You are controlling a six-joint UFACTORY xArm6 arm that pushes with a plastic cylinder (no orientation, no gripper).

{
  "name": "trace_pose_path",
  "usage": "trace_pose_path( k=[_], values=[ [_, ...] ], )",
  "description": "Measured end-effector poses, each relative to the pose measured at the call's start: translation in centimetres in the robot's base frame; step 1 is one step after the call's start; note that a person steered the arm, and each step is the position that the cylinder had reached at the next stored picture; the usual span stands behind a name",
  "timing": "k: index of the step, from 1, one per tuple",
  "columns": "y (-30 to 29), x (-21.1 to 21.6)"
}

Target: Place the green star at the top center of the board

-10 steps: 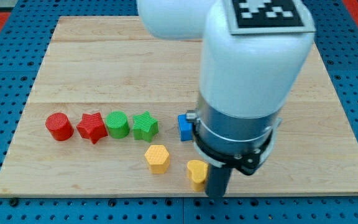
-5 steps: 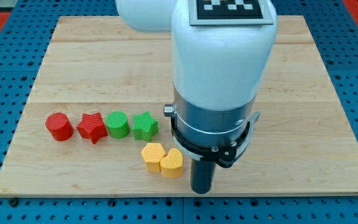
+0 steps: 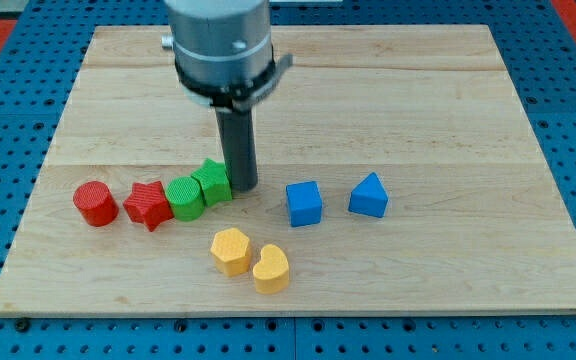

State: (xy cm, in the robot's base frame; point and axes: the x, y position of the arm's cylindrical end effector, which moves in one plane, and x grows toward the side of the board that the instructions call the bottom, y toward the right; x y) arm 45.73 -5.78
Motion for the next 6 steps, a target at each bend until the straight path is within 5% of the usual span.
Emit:
trace_pose_path(
  k=[1, 3, 6],
  values=[
    [-1.1, -2.1],
    [-1.1, 9.0],
    [-6.8, 8.3]
  ],
)
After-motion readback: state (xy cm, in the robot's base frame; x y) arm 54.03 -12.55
